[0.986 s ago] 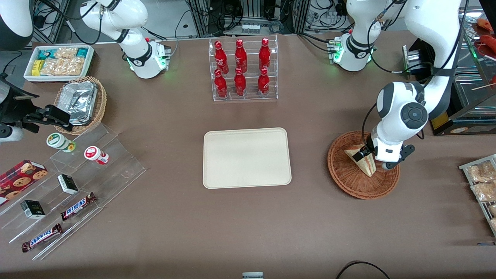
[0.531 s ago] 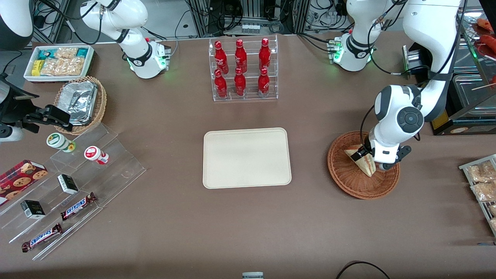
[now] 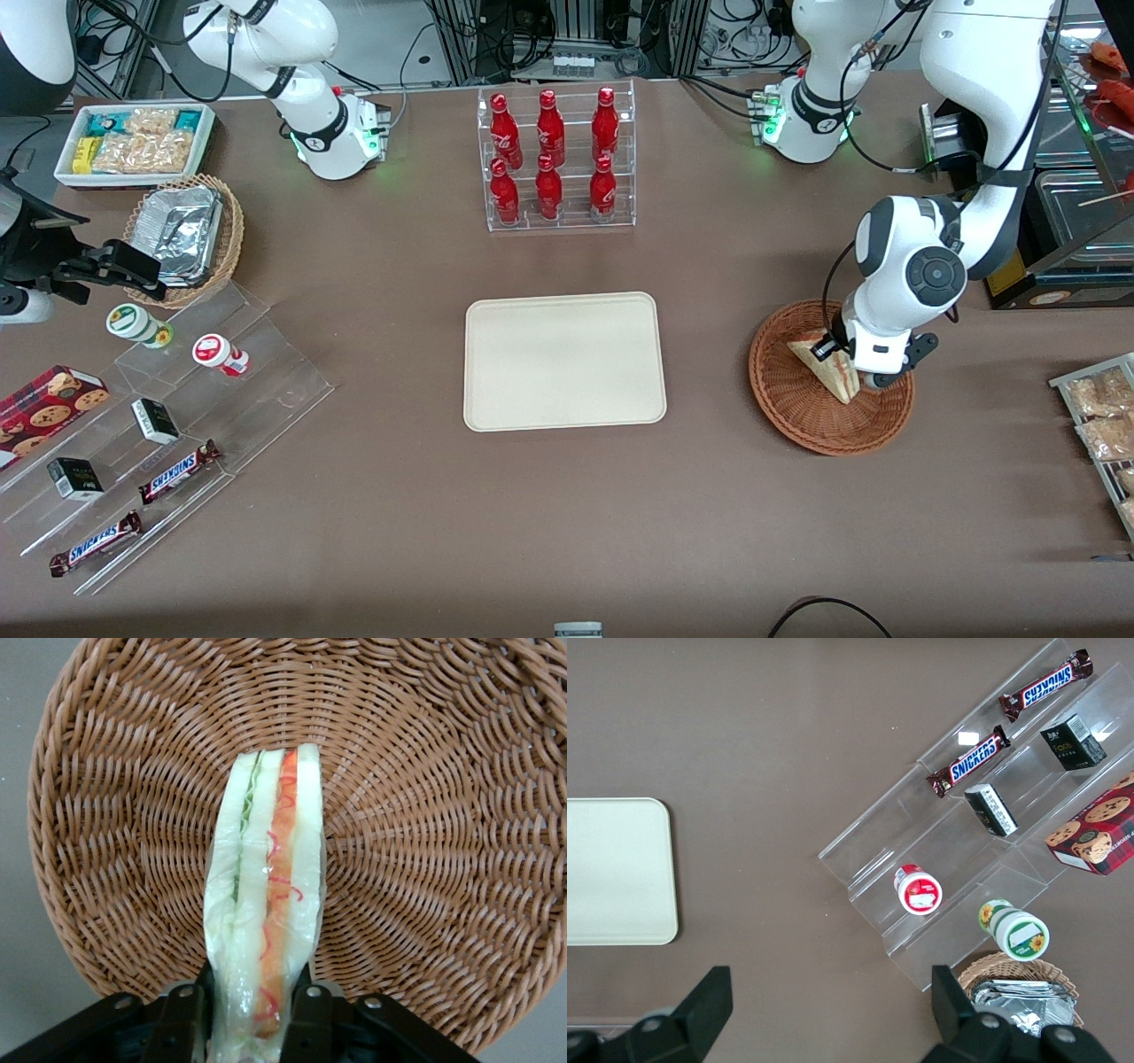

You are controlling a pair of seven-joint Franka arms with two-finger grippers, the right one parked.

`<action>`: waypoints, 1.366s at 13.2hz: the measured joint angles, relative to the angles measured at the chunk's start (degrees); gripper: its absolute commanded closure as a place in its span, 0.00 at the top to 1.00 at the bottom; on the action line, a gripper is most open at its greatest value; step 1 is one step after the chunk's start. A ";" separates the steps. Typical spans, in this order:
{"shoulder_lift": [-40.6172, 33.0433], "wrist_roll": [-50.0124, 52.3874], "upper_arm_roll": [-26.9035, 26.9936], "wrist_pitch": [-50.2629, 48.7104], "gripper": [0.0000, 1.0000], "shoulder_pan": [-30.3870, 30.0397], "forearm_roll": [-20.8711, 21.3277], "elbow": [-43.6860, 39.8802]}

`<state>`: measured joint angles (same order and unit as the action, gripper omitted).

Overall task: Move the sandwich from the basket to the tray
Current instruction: 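Lift the sandwich and carry it with the left gripper over the tray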

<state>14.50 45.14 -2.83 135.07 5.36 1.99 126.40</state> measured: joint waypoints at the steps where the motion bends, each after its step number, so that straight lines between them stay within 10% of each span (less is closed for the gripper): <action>1: -0.39 0.00 0.00 -0.85 0.00 0.00 0.00 -0.37; 18: 7.40 5.39 -18.45 -17.30 0.00 9.05 -0.01 -24.98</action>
<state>21.91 50.53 -21.28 117.77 14.41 1.98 101.42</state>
